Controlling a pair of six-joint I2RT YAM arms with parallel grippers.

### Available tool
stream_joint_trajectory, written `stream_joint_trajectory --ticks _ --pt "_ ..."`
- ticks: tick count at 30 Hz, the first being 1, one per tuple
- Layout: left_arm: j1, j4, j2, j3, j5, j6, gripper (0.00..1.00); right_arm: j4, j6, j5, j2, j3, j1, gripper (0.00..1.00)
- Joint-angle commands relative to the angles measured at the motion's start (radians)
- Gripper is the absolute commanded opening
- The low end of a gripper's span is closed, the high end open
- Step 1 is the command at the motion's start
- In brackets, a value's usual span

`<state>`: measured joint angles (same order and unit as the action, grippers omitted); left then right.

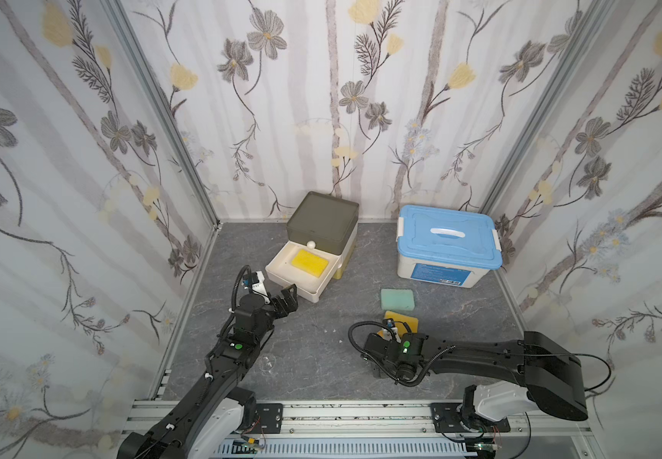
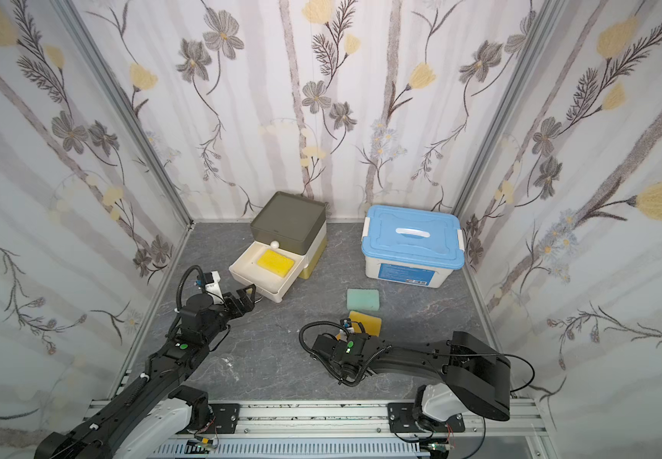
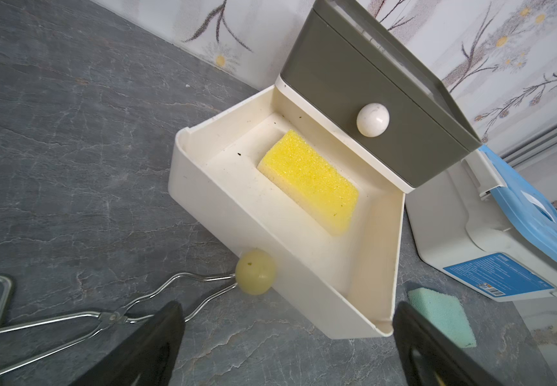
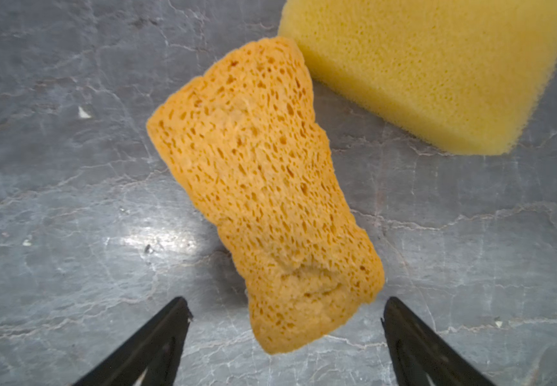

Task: Take the sponge out of the drawer
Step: Adjust the sponge at the center of the board.

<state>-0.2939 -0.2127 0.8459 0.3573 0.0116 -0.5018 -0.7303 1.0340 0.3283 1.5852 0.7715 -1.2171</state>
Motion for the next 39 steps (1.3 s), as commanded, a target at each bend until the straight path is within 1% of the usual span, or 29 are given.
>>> stream_joint_trajectory --ticks 1,5,13,18,25,31,34,37,39 --pt "0.001 -0.034 0.003 0.003 -0.002 -0.003 1.0 -0.035 0.054 0.009 -0.008 -0.011 -0.001 0.92" --pt "0.0 -0.033 0.001 0.005 -0.004 -0.002 1.0 -0.034 0.07 0.006 -0.027 -0.057 0.011 0.92" --pt "0.001 -0.03 -0.008 0.001 -0.006 -0.004 1.0 -0.061 0.113 0.01 -0.057 -0.09 0.024 0.92" --pt "0.0 -0.031 -0.007 0.002 -0.002 -0.003 1.0 -0.095 0.161 0.029 -0.109 -0.118 0.045 0.91" --pt "0.001 -0.03 -0.013 0.0 -0.004 -0.005 1.0 -0.166 0.239 0.085 -0.218 -0.152 0.109 0.91" --pt "0.0 -0.031 -0.012 0.0 -0.005 -0.005 1.0 -0.156 0.23 0.107 -0.362 -0.146 0.118 0.91" --pt "0.001 -0.03 -0.01 0.0 -0.006 -0.006 1.0 -0.095 0.201 0.122 -0.413 -0.119 0.114 0.91" --pt "0.0 -0.03 -0.012 0.0 -0.005 -0.004 1.0 -0.014 0.163 0.16 -0.391 -0.074 0.113 0.91" --pt "0.0 -0.03 -0.011 0.0 -0.005 -0.004 1.0 -0.007 0.14 0.199 -0.316 -0.005 0.113 0.91"
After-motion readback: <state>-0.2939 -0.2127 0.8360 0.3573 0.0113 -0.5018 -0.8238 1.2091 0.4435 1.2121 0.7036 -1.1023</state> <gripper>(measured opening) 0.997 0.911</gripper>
